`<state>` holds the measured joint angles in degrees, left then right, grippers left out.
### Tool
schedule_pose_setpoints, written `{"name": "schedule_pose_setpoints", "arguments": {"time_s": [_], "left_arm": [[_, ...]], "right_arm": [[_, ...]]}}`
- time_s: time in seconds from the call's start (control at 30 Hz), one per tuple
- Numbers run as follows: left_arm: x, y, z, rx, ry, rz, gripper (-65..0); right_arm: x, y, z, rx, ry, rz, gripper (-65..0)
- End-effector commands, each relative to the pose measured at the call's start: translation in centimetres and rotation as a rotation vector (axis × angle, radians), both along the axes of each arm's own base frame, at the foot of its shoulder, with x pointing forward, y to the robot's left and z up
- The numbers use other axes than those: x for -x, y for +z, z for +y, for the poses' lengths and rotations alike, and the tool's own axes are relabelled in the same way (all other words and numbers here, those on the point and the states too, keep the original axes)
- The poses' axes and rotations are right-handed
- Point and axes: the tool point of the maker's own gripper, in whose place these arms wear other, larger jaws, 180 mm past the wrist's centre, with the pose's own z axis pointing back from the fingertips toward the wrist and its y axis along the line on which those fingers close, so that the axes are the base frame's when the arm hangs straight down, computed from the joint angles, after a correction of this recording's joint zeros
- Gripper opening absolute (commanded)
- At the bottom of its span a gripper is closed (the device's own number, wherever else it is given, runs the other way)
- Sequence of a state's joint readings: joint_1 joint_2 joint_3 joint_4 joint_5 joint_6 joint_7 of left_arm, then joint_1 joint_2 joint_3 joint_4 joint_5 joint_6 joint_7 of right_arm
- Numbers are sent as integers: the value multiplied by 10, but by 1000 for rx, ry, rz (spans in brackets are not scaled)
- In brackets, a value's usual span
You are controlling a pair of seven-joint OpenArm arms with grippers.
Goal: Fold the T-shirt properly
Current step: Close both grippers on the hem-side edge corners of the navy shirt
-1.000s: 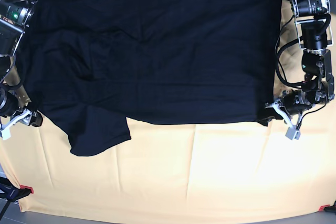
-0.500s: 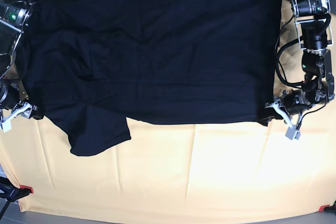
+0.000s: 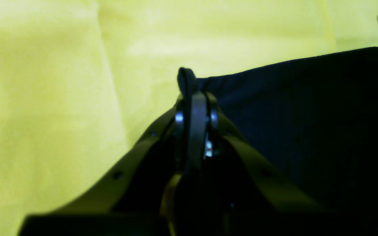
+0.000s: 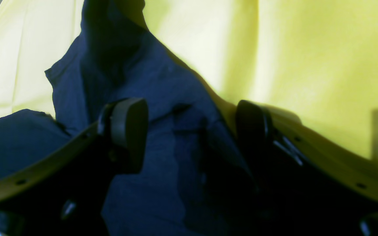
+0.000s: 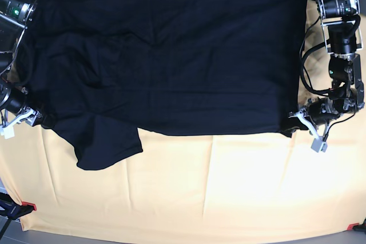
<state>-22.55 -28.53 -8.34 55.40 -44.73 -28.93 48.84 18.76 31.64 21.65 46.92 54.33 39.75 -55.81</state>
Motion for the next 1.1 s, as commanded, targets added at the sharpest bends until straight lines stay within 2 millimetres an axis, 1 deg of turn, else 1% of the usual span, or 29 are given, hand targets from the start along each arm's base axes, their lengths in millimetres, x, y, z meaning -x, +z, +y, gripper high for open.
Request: {"name": "schedule_pose_setpoints", "arguments": {"time_s": [0.0,0.03,0.07,0.1,0.17,0.2,0.33,0.4,0.6,0.73,0.87,1.07], "left_arm": [[-7,13,9,-23,9,-26,-650],[-7,13,9,-23,9,-26,-650],[-7,13,9,-23,9,-26,-650],[-7,13,9,-23,9,-26,-650],[-7,13,10,-24,9,-26,-650],[-8,13,10,-23,9,-27,-650],[-12,18,10,-24,6,-41,-650],[-16,24,11,-26,7,-55,-650],[-34,51,8,-29,-19,-129,-650],[-48,71,5,-28,-30,-222,-650],[-56,80,10,-53,-9,-283,-650],[-63,87,15,-81,11,-344,-650]], "right_arm": [[-4,11,-8,23,6,-16,-246],[-4,11,-8,23,6,-16,-285],[-4,11,-8,23,6,-17,-343],[-5,11,-8,23,6,-17,-420],[-5,12,-8,23,4,-20,-596],[-6,13,-9,23,2,-26,-650],[-13,21,-9,25,0,-47,-650],[-21,30,-13,29,-11,-78,-650],[-34,51,-26,55,-38,-141,-650],[-42,57,-33,96,-63,-178,-650],[-46,58,-40,149,-77,-195,-650],[-61,78,-40,150,-81,-243,-650]]}}
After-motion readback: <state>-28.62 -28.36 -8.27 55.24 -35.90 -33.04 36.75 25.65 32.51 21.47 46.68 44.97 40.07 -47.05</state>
